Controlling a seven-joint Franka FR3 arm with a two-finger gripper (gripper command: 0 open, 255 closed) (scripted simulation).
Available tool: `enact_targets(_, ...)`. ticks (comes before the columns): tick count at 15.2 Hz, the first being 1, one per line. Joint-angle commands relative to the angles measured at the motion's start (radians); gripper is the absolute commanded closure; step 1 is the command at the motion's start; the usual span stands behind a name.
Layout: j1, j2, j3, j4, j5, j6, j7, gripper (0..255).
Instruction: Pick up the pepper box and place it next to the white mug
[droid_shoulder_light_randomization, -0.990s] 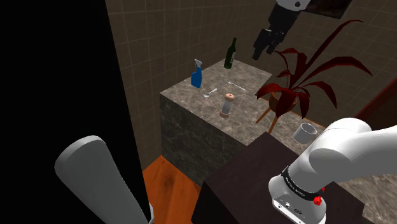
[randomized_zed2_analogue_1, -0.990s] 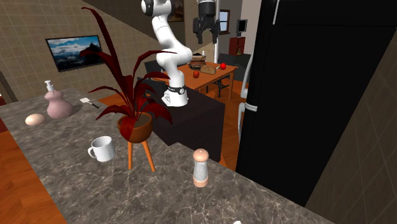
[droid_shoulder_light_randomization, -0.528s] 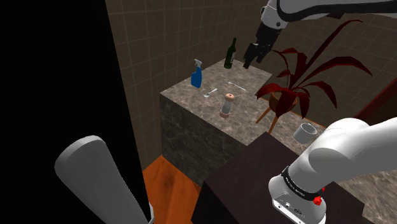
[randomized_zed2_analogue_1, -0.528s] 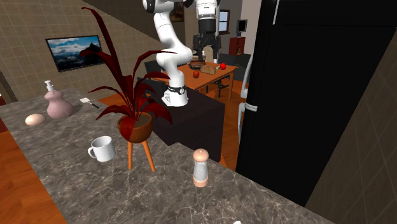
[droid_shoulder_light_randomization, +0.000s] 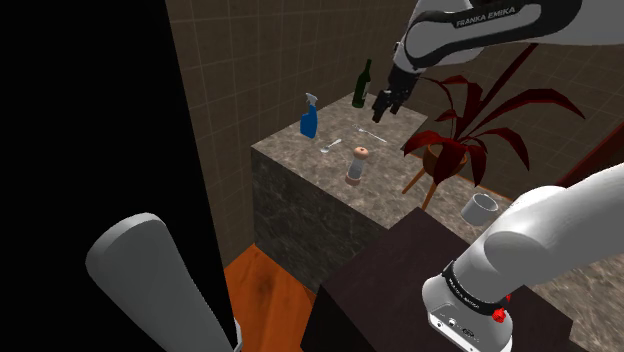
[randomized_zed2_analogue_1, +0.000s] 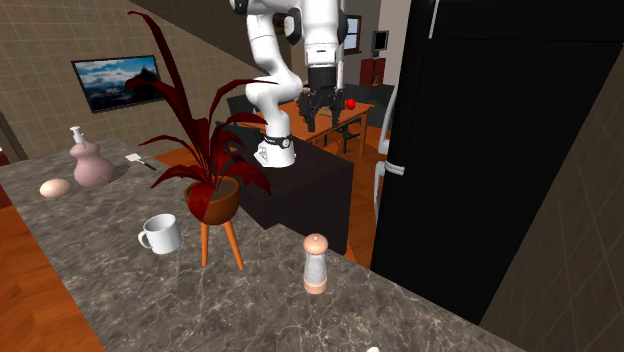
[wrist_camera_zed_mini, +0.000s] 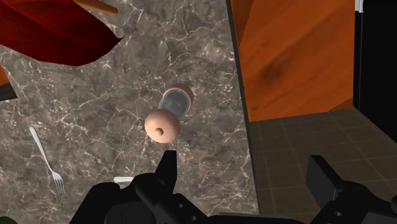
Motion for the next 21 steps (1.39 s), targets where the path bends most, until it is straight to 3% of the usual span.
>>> enact_targets(1, 0.001, 0.071, -0.021, 0.010, 0.009, 0.061, -0.025, 0)
enact_targets(11, -0.009, 0.452, -0.097, 0.146, 0.151, 0.279, -0.211, 0)
enact_targets(21, -0.113, 0.850, -0.048, 0.414, 0.332, 0.370, -0.394, 0)
